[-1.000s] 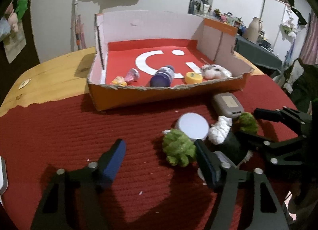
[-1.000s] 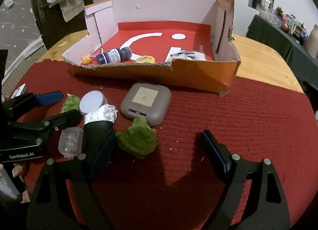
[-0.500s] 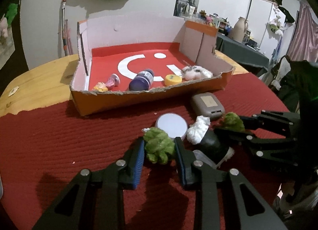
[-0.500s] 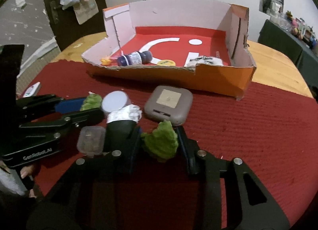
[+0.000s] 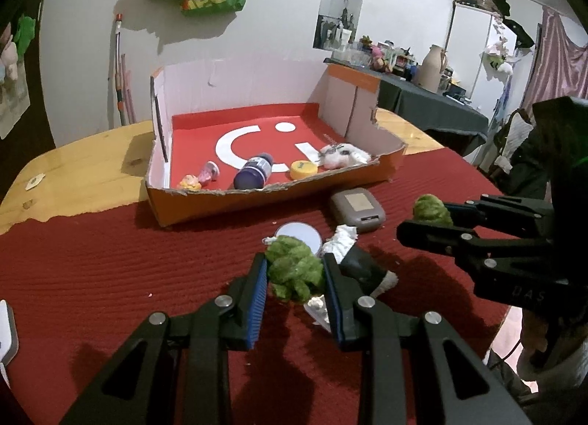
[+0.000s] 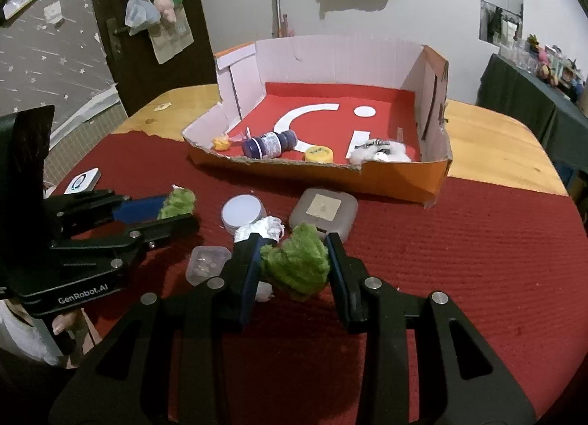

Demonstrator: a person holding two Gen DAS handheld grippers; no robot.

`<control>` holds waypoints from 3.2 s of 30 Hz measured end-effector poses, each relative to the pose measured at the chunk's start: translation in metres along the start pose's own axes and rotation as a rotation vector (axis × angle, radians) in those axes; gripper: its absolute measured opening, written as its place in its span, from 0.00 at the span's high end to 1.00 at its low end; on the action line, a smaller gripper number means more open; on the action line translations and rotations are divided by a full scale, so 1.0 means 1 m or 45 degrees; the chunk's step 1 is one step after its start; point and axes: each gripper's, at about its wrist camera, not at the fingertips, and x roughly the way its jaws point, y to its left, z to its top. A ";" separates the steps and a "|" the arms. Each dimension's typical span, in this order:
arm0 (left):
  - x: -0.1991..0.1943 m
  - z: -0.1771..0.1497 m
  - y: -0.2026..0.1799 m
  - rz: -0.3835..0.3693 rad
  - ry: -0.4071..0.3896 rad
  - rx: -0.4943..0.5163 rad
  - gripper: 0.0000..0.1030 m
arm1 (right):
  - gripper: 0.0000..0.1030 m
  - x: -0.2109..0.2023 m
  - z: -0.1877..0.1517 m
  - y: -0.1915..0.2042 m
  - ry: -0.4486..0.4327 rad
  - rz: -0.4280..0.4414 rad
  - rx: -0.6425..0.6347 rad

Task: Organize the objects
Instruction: 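Grasp the green fuzzy ball with left tool while right tool grasps the green plush piece, then carry both green plush pieces up and into the box, then lower the green plush pieces onto the box floor and open both tools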

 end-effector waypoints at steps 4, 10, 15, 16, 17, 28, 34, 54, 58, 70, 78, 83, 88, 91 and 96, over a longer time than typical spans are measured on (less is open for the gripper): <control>-0.006 -0.001 -0.003 -0.002 -0.011 0.010 0.71 | 0.68 -0.001 -0.002 0.002 0.001 0.006 0.001; -0.008 -0.003 -0.004 -0.004 -0.013 0.007 0.71 | 0.68 -0.004 -0.004 0.004 -0.001 0.006 -0.001; -0.008 -0.003 -0.003 -0.007 -0.013 0.008 0.71 | 0.68 -0.006 -0.005 0.004 -0.002 0.006 0.005; -0.008 -0.003 -0.003 -0.006 -0.012 0.008 0.71 | 0.68 -0.006 -0.006 0.004 -0.002 0.006 0.006; -0.008 -0.003 -0.003 -0.006 -0.013 0.008 0.71 | 0.68 -0.006 -0.006 0.004 -0.001 0.006 0.007; -0.009 -0.003 -0.003 -0.006 -0.014 0.007 0.70 | 0.68 -0.007 -0.007 0.003 0.000 0.005 0.012; -0.014 0.008 -0.004 0.015 -0.056 0.033 0.70 | 0.68 -0.010 0.005 0.000 -0.019 0.034 0.015; 0.074 0.117 0.032 0.037 0.137 0.068 0.70 | 0.66 0.085 0.122 -0.033 0.207 -0.019 -0.088; 0.098 0.126 0.040 0.035 0.205 0.069 0.70 | 0.66 0.112 0.128 -0.039 0.291 -0.021 -0.095; 0.153 0.129 0.065 -0.002 0.390 0.000 0.70 | 0.66 0.159 0.131 -0.051 0.462 -0.006 -0.114; 0.159 0.125 0.064 0.002 0.411 0.017 0.70 | 0.66 0.167 0.125 -0.050 0.509 -0.054 -0.137; 0.158 0.124 0.065 -0.002 0.414 0.011 0.70 | 0.66 0.166 0.124 -0.048 0.522 -0.053 -0.132; 0.158 0.124 0.065 0.001 0.414 0.012 0.70 | 0.65 0.164 0.122 -0.048 0.519 -0.065 -0.139; 0.157 0.124 0.066 0.005 0.413 0.008 0.70 | 0.65 0.162 0.120 -0.048 0.518 -0.066 -0.138; 0.157 0.124 0.067 0.006 0.411 0.011 0.70 | 0.64 0.159 0.116 -0.048 0.511 -0.072 -0.139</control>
